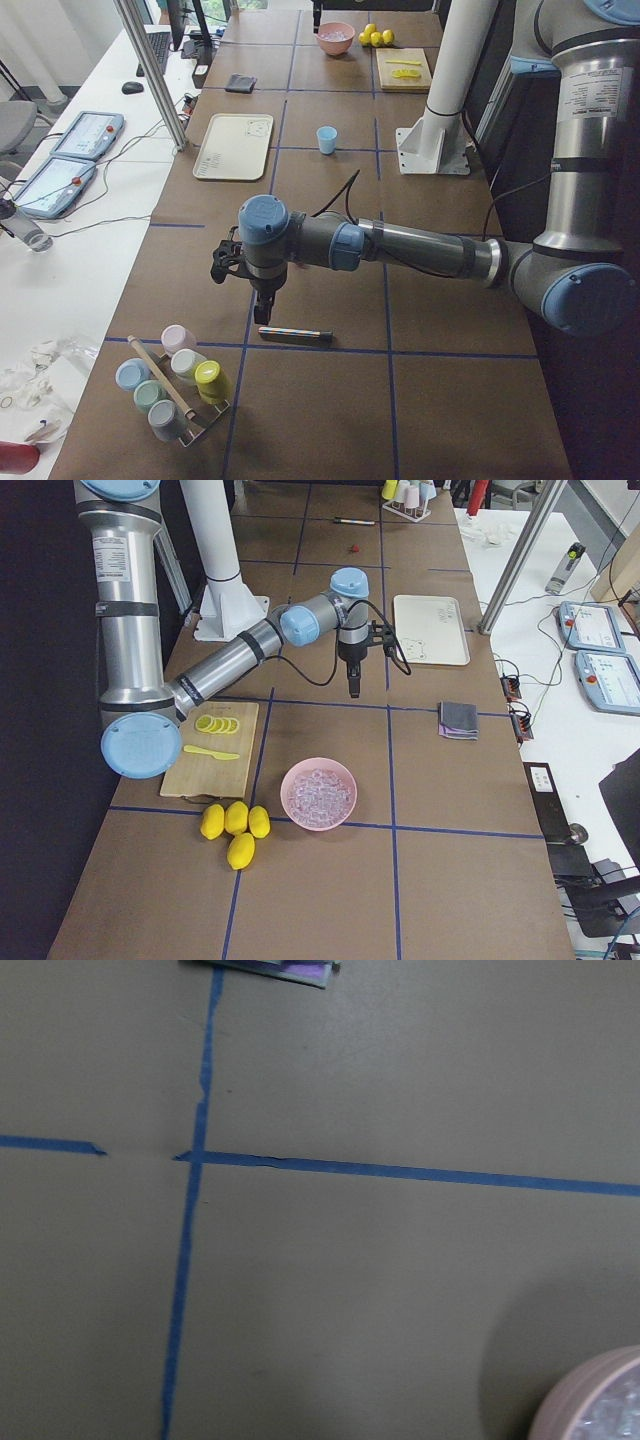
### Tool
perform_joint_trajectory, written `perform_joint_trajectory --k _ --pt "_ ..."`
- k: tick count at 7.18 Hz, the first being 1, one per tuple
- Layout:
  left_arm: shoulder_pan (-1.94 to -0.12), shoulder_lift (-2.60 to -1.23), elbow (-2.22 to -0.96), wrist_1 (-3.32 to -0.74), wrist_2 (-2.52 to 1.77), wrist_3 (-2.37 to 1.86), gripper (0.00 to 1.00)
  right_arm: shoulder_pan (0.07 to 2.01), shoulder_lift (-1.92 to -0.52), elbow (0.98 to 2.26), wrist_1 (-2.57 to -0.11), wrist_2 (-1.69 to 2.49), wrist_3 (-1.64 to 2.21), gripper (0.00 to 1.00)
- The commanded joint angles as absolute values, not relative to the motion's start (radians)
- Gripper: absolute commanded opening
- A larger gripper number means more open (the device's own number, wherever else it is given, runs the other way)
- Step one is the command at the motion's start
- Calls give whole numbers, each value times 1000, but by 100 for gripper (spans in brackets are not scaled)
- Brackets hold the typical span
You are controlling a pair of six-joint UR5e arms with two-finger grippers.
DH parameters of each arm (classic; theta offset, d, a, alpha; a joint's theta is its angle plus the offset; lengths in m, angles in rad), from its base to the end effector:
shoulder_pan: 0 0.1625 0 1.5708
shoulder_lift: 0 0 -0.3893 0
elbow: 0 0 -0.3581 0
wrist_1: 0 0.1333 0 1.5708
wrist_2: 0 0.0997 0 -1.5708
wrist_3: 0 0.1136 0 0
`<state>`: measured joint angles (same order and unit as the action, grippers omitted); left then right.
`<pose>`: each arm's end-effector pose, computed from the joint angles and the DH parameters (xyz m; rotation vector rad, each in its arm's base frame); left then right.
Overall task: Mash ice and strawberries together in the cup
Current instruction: 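Carry the pink bowl with the right gripper back toward the table edge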
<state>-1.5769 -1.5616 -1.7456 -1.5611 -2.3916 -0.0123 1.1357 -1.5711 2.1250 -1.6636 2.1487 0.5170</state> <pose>-0.0530 -0.4598 0.5538 0.1445 0.8195 0.0467 -0.1192 -0.4255 0.4043 0.1381 -0.7093 -0.0549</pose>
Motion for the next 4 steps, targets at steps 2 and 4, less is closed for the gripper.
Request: perform_joint_trajectory --k 2,4 --pt "-1577 -1562 -1746 -1565 -2391 -12 100 1256 -1660 2016 -1651 2229 229 99" --pt "-1577 -1562 -1746 -1565 -2391 -12 100 1256 -1773 1941 -1440 2229 235 99"
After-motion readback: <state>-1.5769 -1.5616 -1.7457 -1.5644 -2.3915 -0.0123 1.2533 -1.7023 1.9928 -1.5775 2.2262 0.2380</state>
